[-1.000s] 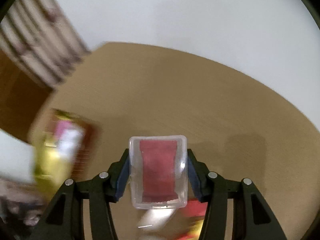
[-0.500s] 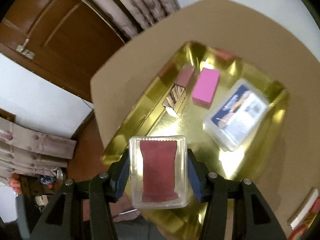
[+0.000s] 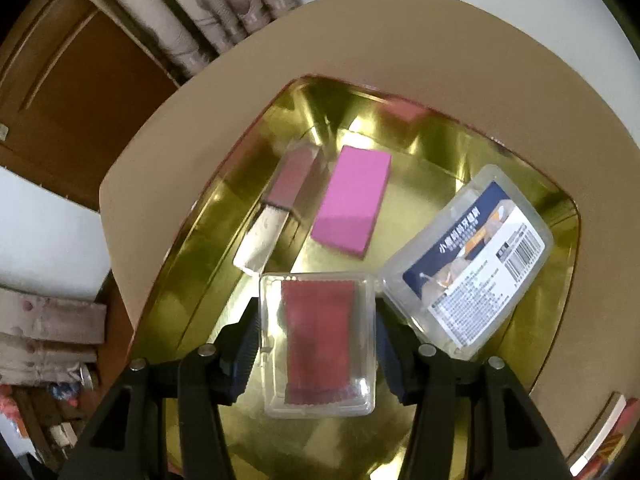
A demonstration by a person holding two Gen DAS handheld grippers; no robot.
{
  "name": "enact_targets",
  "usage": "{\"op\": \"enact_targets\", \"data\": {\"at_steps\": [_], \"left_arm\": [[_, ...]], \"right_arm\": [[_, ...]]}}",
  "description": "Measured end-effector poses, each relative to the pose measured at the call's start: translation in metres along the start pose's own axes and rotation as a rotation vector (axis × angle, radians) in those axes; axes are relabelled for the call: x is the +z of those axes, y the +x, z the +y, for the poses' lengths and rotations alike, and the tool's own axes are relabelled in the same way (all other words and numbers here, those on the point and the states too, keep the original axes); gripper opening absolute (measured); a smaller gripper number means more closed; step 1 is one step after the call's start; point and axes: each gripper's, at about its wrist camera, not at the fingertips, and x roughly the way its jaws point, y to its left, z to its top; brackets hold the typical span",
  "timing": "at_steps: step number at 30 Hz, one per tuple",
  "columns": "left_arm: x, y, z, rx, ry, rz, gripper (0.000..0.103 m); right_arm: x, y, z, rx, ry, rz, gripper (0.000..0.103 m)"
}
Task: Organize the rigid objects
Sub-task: 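Carry the small clear box into the gold tin and release it, then reach to the silver ribbed case and grasp it with the left gripper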
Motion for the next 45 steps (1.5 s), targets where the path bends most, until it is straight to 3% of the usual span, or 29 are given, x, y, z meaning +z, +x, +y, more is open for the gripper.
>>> {"op": "enact_targets", "data": {"at_steps": [7,11,15,19,21,26,28,32,36,41,45], "left_arm": [[-0.003,0.0,-0.005,0.023,0.007,-0.006,0.085],[-0.003,0.001,-0.005,0.039,0.014,-0.01,0.085],[-0.006,0.002,-0.011,0.061,0.045,-0.015,0.086],[-0.013,0.002,-0.028,0.054,0.097,-0.018,0.086],[-0.019,0.003,-0.043,0.06,0.151,-0.017,0.086],[-0.027,-0.001,-0.098,0.031,0.334,-0.016,0.086],[-0.024,-0.002,-0.121,0.021,0.385,-0.031,0.086],[0.001,0.005,-0.173,-0.072,0.431,-0.002,0.086],[0.038,0.019,-0.215,-0.127,0.436,0.007,0.086],[0.079,0.053,-0.269,-0.097,0.492,-0.012,0.086],[0.105,0.096,-0.299,-0.08,0.519,0.032,0.086]], "right_arm": [[-0.009,-0.012,-0.005,-0.017,-0.004,-0.073,0.055],[-0.017,-0.045,-0.01,0.063,0.025,-0.188,0.055],[-0.061,-0.102,-0.039,0.143,0.074,-0.368,0.055],[-0.136,-0.141,-0.085,0.047,0.142,-0.495,0.055],[-0.189,-0.15,-0.12,-0.081,0.198,-0.528,0.055],[-0.289,-0.165,-0.217,-0.416,0.371,-0.513,0.055],[-0.315,-0.174,-0.254,-0.505,0.432,-0.515,0.055],[-0.351,-0.179,-0.305,-0.638,0.556,-0.518,0.055],[-0.368,-0.173,-0.343,-0.625,0.69,-0.531,0.055],[-0.373,-0.178,-0.351,-0.567,0.729,-0.591,0.055],[-0.377,-0.179,-0.357,-0.516,0.752,-0.619,0.055]]}}
